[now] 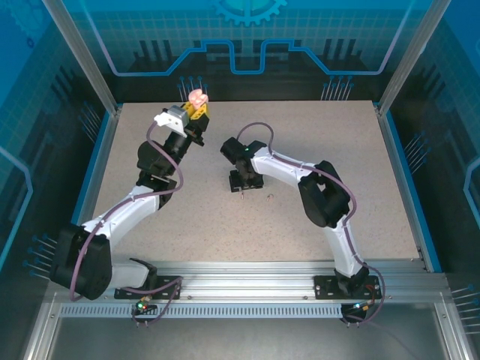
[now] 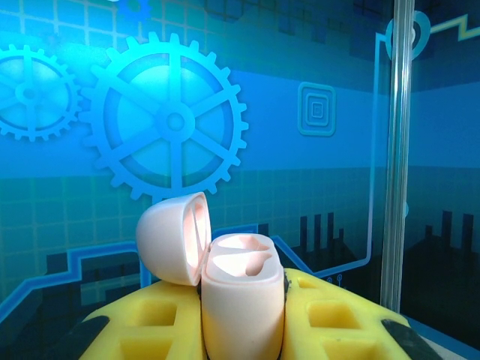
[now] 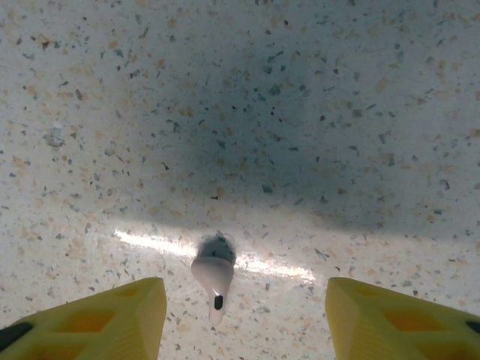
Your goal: Insert wireless bluetooth earbuds into charging case
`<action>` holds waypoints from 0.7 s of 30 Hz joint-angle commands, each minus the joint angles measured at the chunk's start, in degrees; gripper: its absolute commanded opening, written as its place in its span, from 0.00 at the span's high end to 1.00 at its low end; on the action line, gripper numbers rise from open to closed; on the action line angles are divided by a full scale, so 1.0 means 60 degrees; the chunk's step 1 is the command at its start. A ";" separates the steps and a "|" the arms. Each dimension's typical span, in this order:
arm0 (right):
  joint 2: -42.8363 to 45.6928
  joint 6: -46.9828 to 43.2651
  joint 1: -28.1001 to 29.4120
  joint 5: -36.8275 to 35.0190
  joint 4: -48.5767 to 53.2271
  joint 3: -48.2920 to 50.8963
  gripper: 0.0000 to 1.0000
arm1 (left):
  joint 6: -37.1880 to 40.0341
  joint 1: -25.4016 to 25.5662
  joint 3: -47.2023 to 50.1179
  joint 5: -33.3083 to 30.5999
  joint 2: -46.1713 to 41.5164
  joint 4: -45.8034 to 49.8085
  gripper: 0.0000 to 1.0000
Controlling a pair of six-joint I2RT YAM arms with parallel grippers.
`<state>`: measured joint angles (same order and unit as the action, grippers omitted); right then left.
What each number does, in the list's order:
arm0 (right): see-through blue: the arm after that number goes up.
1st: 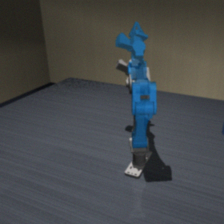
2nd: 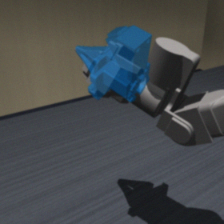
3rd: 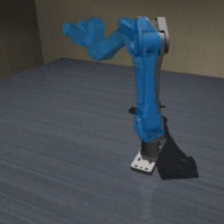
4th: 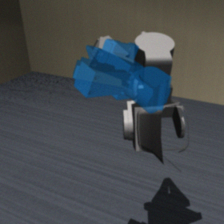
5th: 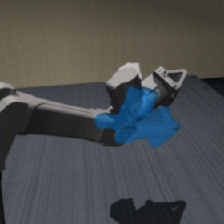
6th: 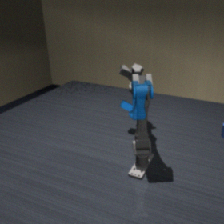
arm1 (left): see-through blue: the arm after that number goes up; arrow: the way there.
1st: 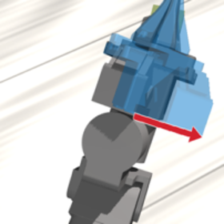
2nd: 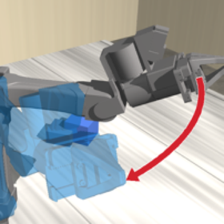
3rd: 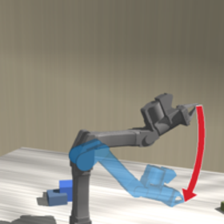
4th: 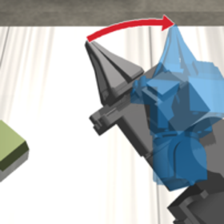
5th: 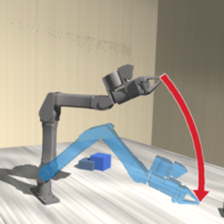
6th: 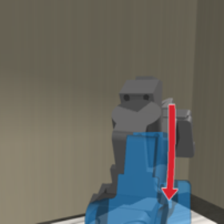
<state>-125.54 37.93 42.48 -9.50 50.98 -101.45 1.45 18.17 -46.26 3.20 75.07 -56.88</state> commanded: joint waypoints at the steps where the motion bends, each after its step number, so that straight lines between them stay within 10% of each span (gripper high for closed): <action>1: -0.0508 0.0362 0.0195 -0.0280 0.0747 -0.0623 0.44 | -0.0095 0.0066 -0.0331 -0.0054 0.0057 -0.0247 1.00; 21: -0.1484 0.0803 0.0548 -0.0634 0.1473 -0.1562 0.55 | -0.0007 0.0062 -0.0186 -0.0028 -0.0073 -0.0232 1.00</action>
<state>-133.86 41.39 45.12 -11.77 57.39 -110.65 1.45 18.17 -46.35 3.20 75.07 -56.86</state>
